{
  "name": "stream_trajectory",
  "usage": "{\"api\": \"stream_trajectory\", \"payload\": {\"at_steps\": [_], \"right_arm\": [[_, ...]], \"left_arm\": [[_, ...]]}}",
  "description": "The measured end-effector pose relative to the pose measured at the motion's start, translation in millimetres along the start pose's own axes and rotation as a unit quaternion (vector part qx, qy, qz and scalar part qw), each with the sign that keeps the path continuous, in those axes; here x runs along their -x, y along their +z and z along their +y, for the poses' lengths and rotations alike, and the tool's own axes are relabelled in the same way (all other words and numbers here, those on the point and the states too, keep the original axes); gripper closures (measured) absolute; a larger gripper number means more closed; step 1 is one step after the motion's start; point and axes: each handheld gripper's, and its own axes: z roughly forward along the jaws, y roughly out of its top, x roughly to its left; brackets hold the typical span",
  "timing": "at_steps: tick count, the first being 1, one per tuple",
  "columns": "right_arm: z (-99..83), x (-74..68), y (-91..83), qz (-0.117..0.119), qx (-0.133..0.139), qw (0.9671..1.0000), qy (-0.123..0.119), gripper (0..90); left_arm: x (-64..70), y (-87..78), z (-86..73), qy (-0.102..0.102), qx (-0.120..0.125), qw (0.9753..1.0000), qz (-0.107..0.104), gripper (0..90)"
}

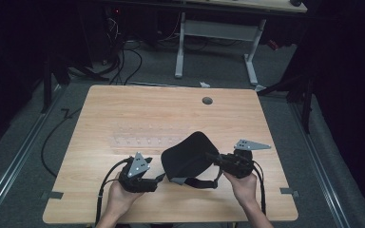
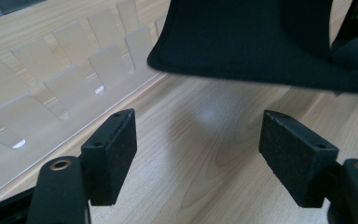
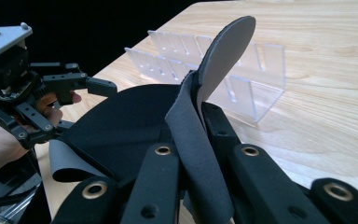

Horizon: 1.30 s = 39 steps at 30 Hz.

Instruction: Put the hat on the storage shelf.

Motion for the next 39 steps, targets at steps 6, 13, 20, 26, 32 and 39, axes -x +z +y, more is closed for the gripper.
{"api": "stream_trajectory", "payload": {"at_steps": [6,13,20,26,32,39], "right_arm": [[0.3,-3.4,12.2,0.006,-0.013,0.9999,0.001,84.7],[0.7,-8.4,21.7,0.015,-0.022,0.9996,0.002,84.6],[2.1,-8.7,17.2,0.025,-0.011,0.9996,0.005,84.6],[4.4,-11.0,19.3,0.033,-0.014,0.9994,0.004,84.6],[4.6,-15.8,26.9,0.051,-0.025,0.9984,0.005,84.6],[5.2,-25.7,37.9,0.078,-0.031,0.9964,0.007,84.5]], "left_arm": [[1.9,-2.1,0.6,0.011,-0.001,0.9999,-0.002,28.3],[7.6,-0.9,-1.9,0.03,-0.014,0.9995,0.001,28.2],[9.7,2.2,-3.1,0.032,-0.021,0.9992,0.001,29.9],[8.5,1.0,-1.3,0.038,-0.019,0.9991,0.004,33.2],[10.2,-2.0,-0.8,0.032,-0.019,0.9992,-0.019,38.6],[13.7,1.2,-5.7,0.056,-0.03,0.9978,-0.016,42.8]]}}
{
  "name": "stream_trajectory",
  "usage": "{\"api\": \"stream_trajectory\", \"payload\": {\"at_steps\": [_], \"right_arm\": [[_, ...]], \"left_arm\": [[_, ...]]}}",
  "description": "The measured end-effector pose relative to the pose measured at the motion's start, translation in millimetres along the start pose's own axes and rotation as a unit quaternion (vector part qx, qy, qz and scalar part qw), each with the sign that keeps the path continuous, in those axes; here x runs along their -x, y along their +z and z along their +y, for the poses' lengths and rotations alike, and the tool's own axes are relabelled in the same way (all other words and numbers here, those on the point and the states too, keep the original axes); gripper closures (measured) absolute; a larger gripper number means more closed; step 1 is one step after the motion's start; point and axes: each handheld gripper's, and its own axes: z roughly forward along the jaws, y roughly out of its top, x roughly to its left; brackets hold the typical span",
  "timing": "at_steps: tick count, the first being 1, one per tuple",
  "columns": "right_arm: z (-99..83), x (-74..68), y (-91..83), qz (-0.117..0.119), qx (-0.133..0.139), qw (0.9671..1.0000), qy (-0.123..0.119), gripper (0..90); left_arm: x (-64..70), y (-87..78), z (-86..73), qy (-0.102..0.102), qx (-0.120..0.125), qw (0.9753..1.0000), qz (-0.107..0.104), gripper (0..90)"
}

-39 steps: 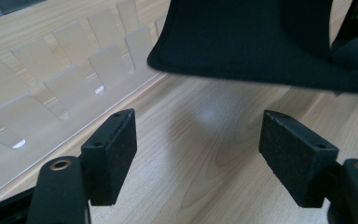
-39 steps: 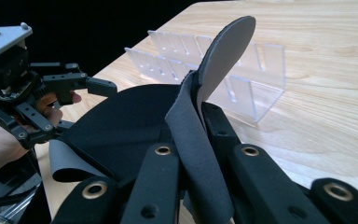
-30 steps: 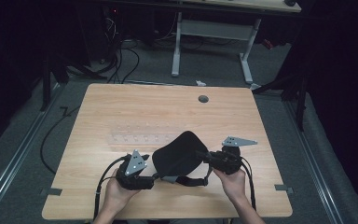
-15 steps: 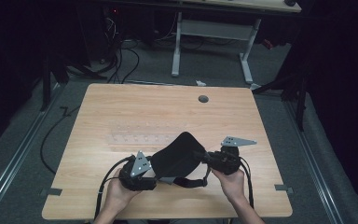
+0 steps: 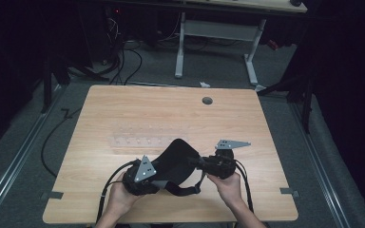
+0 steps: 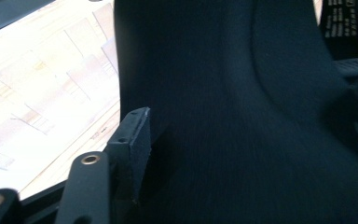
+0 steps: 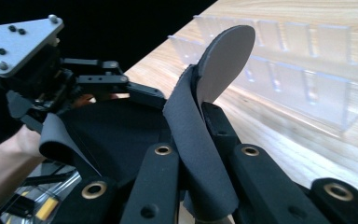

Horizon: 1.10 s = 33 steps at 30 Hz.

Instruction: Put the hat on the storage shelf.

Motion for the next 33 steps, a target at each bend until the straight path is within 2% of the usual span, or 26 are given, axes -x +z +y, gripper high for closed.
{"api": "stream_trajectory", "payload": {"at_steps": [6,7,8,9,10,14,17,19,22,24,33], "right_arm": [[1.7,-3.8,3.1,0.007,0.001,1.0,-0.002,84.2],[1.4,-3.6,3.6,0.007,0.0,1.0,-0.003,83.6],[1.4,-3.6,3.6,0.007,0.0,1.0,-0.003,83.6],[1.5,-3.5,4.0,0.005,0.0,1.0,-0.007,81.8],[1.5,-3.5,4.0,0.005,0.0,1.0,-0.007,81.8],[1.6,-4.4,3.9,-0.012,-0.003,0.9998,-0.019,78.7],[1.9,-3.0,4.0,-0.013,-0.001,0.9998,-0.018,77.4],[2.4,-2.2,3.5,-0.015,0.002,0.9997,-0.017,74.8],[2.7,-2.0,1.7,-0.023,0.009,0.9995,-0.022,67.9],[3.5,-0.6,-1.2,-0.02,0.016,0.9994,-0.024,65.9],[-4.1,7.0,-14.5,-0.042,0.019,0.9986,-0.024,57.3]], "left_arm": [[-1.3,-2.8,0.9,-0.001,0.004,1.0,-0.003,46.0],[-1.2,-3.8,1.1,-0.002,0.003,1.0,-0.007,50.9],[-1.4,-4.7,1.0,0.0,0.002,0.9999,-0.012,50.9],[-1.4,-5.8,0.9,0.003,0.001,0.9999,-0.017,58.7],[-1.1,-6.5,1.1,-0.001,0.002,0.9998,-0.022,58.7],[-0.9,-10.1,2.1,-0.002,-0.009,0.9989,-0.045,70.7],[1.0,-12.7,2.8,-0.003,-0.014,0.9979,-0.064,74.2],[2.1,-16.2,3.6,-0.008,-0.019,0.9964,-0.082,77.8],[3.2,-18.6,3.6,-0.014,-0.023,0.9951,-0.096,84.7],[1.2,-18.5,3.3,-0.017,-0.034,0.9945,-0.097,85.6],[-3.7,-25.5,11.3,-0.052,-0.022,0.9929,-0.105,85.9]]}}
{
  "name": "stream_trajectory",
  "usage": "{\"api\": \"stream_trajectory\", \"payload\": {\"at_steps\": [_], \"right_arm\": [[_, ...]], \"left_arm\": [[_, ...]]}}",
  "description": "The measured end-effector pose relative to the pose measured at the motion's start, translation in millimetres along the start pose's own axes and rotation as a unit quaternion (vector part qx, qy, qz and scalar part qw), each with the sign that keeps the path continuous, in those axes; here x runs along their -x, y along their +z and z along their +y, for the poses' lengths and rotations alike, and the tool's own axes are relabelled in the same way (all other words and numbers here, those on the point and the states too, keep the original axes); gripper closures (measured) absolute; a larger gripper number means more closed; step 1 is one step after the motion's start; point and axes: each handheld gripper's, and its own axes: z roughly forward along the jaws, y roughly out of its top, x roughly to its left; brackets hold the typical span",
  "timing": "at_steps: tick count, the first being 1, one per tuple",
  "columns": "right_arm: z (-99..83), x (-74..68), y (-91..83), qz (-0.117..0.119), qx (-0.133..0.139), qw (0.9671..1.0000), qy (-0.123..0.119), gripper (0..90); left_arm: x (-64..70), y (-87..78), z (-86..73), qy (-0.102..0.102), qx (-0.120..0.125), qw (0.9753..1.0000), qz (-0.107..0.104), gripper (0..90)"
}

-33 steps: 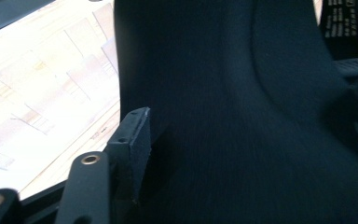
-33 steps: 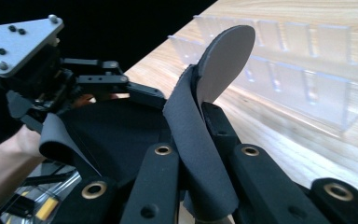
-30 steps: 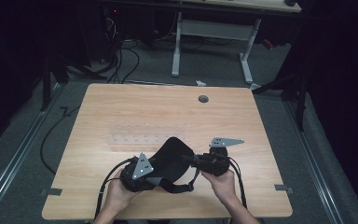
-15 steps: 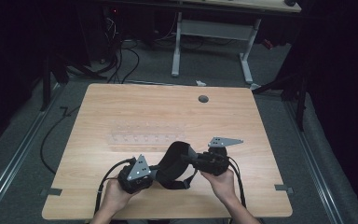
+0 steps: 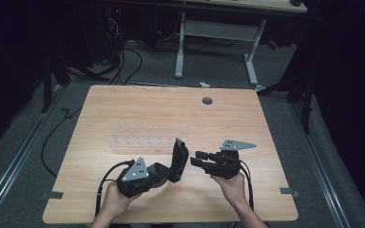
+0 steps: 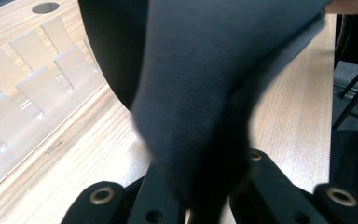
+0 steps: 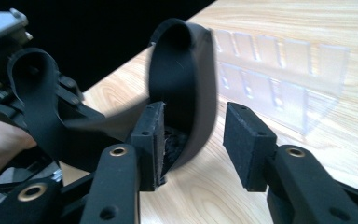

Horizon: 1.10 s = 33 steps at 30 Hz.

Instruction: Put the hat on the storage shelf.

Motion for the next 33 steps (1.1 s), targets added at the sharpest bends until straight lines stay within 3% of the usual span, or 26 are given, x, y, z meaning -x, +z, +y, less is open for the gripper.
{"api": "stream_trajectory", "payload": {"at_steps": [5,7,13,20,21,24,28,31,33], "right_arm": [[-12.4,13.1,-8.9,-0.03,-0.003,0.9995,0.011,54.3],[-19.0,20.1,-11.7,-0.054,-0.009,0.9984,0.012,53.5],[-36.9,41.8,-15.5,-0.12,-0.035,0.992,0.015,51.9],[-53.4,64.4,-20.2,-0.197,-0.059,0.9786,0.014,50.1],[-55.4,67.2,-20.2,-0.212,-0.064,0.9751,0.014,49.7],[-58.8,73.9,-19.4,-0.232,-0.075,0.9696,0.013,48.2],[-63.6,77.0,-15.3,-0.267,-0.092,0.9592,-0.005,46.0],[-69.0,79.1,-13.6,-0.275,-0.09,0.9572,-0.007,45.6],[-69.1,79.7,-14.5,-0.285,-0.092,0.9539,-0.009,45.5]], "left_arm": [[0.1,-3.6,1.7,-0.016,-0.007,0.9998,-0.005,85.9],[-0.1,-4.1,2.2,-0.019,-0.009,0.9998,-0.004,85.9],[-2.1,-6.1,5.5,-0.029,0.0,0.9996,0.0,85.9],[-4.9,-12.0,12.1,-0.036,0.024,0.999,0.01,85.8],[-5.4,-12.5,12.8,-0.037,0.026,0.9989,0.011,85.9],[-7.5,-15.1,16.0,-0.04,0.034,0.9985,0.018,85.8],[-10.9,-20.3,21.0,-0.047,0.041,0.9977,0.026,85.8],[-12.8,-24.3,23.7,-0.041,0.047,0.9974,0.034,85.9],[-14.3,-27.3,25.6,-0.044,0.056,0.9969,0.035,85.9]]}}
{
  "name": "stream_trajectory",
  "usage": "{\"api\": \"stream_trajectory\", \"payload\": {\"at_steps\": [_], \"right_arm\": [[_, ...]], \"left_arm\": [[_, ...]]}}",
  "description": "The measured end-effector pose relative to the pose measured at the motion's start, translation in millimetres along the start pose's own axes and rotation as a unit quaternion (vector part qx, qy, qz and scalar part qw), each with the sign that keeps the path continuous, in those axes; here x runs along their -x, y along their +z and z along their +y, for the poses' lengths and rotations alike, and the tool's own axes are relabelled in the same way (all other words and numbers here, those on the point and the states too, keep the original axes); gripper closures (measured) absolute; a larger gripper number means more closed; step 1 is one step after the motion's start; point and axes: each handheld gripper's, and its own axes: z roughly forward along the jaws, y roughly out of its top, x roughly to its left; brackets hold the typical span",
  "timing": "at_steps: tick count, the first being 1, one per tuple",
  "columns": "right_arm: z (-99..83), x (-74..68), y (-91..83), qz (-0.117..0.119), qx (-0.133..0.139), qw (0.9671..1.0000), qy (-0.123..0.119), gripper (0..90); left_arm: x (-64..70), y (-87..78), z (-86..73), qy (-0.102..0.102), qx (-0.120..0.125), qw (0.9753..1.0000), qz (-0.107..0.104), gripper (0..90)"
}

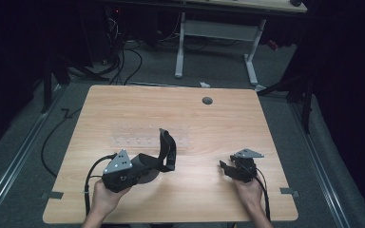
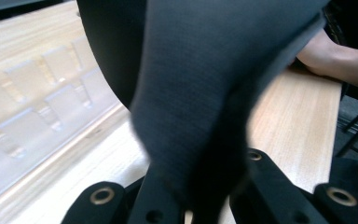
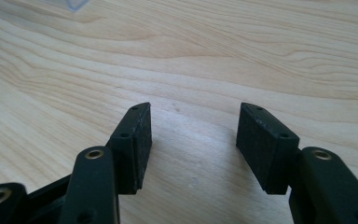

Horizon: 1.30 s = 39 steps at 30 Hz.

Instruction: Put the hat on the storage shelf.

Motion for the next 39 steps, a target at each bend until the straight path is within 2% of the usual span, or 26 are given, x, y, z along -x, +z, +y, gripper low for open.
{"api": "stream_trajectory", "payload": {"at_steps": [4,9,11,26,30,34,39], "right_arm": [[0.6,-0.4,1.0,-0.016,-0.003,0.9998,-0.007,45.0],[0.8,-0.3,1.3,-0.014,-0.002,0.9999,-0.009,44.2],[0.7,-0.3,1.3,-0.014,-0.002,0.9999,-0.009,44.2],[0.8,0.0,1.4,-0.019,-0.003,0.9998,-0.001,42.4],[0.8,0.2,1.5,-0.018,-0.003,0.9998,-0.003,42.1],[0.7,0.2,1.4,-0.017,-0.003,0.9998,-0.002,41.9],[0.8,0.2,1.5,-0.017,-0.003,0.9999,-0.002,41.6]], "left_arm": [[-7.2,-5.2,5.3,-0.007,0.013,0.9998,0.01,85.9],[-11.4,-10.9,10.4,-0.008,0.026,0.9994,0.019,85.9],[-12.7,-13.6,12.3,-0.001,0.033,0.9991,0.025,85.8],[-27.0,-33.3,31.5,-0.01,0.073,0.9961,0.048,85.8],[-31.4,-36.9,36.0,-0.022,0.089,0.9945,0.052,85.7],[-37.8,-39.7,39.3,-0.028,0.097,0.9926,0.068,85.8],[-44.0,-45.5,47.7,-0.032,0.119,0.9889,0.083,85.7]]}}
